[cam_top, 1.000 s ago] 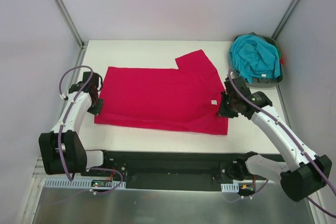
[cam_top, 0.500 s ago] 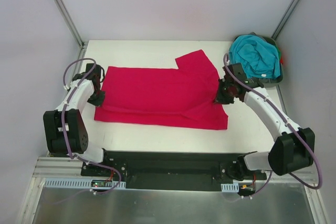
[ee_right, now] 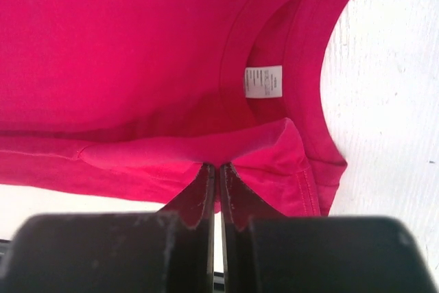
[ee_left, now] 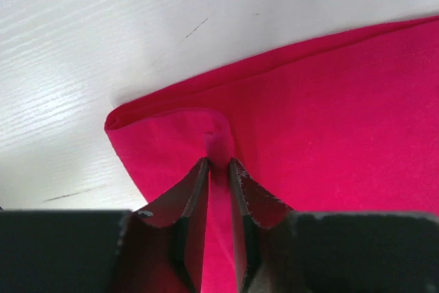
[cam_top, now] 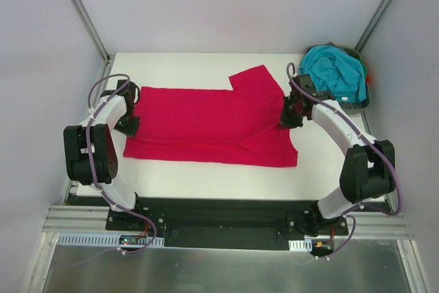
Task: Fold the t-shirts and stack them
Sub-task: Fold the flattened tshirt in 1/3 of the way
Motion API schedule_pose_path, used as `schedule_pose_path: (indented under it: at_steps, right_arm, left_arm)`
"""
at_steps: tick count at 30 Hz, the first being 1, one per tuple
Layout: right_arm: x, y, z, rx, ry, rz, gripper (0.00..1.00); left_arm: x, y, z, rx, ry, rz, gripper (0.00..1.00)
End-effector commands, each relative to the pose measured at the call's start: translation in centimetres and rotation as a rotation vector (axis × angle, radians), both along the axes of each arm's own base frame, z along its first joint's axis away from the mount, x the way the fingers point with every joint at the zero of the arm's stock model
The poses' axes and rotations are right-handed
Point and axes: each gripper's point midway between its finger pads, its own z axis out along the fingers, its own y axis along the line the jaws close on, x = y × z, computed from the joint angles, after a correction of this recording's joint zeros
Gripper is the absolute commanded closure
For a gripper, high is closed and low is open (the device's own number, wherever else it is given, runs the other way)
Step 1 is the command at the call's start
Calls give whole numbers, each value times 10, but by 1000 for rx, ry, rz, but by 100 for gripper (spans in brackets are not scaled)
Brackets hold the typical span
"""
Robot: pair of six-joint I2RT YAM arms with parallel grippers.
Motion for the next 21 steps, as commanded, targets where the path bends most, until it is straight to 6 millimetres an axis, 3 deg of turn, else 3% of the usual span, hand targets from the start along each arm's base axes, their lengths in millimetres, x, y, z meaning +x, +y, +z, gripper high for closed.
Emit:
schedule_pose_path:
  at_steps: [1,5,6,8,9,12,15,16,17,21]
  right_arm:
    - [28,-1,6,0,-47,-7,99]
    - [43,-3,-3,-3,-29,-31,95]
    - [48,-3,-7,-4,-21,-29,89]
    - [59,-1,-6,-15,-26,1,68]
    - [63,-3,-6,-28,-20,11,63]
    - [72,-7,9,-65,-28,40,47]
    - [55,-9,18,-68,-32,45,22]
    - [47,-6,21,-53,-53,52,9]
    - [37,-2,20,-32,-60,67,4]
    - [-10,36,16,155,-72,149,4]
  left_arm:
    - [7,13,6,53,0,21,75]
    - [11,16,10,67,-9,16,51]
    - [14,15,13,62,-18,7,43]
    - [19,12,22,44,-39,-31,8]
    - [21,11,27,38,-52,-50,1]
    - [15,8,47,38,-102,-98,1]
    - [0,2,58,23,-136,-140,1]
    - [-8,-3,56,0,-141,-154,1]
    - [-15,-11,50,-35,-142,-181,1]
    - [-27,-49,25,-204,-216,-321,1]
